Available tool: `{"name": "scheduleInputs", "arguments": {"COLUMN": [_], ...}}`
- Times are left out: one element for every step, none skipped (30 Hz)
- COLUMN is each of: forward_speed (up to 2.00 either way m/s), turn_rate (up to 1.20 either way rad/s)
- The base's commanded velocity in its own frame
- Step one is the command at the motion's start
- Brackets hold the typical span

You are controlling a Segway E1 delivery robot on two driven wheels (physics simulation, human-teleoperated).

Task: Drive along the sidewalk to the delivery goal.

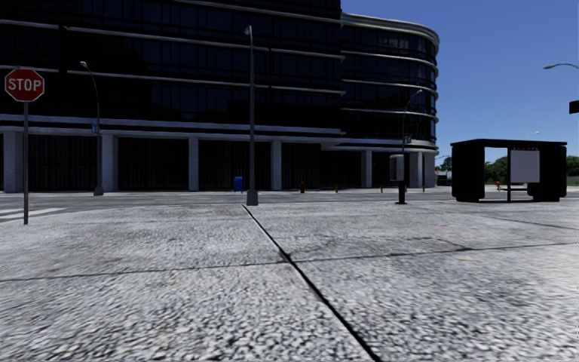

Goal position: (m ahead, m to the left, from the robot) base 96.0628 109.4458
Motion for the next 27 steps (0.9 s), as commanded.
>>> {"name": "scheduleInputs", "arguments": {"forward_speed": [1.43,1.43,1.42,1.42,1.42,1.42,1.42,1.42,1.42,1.42,1.43,1.43,1.44,1.44,1.44,1.44,1.44,1.45,1.45,1.52,1.52,1.63,1.68,1.71,1.71,1.72,1.72], "turn_rate": [0.0,0.09,0.32,0.42,0.42,0.43,0.44,0.44,0.44,0.44,0.43,0.43,0.43,0.43,0.43,0.43,0.43,0.43,0.43,0.43,0.43,0.39,0.32,0.29,0.29,0.28,0.28]}}
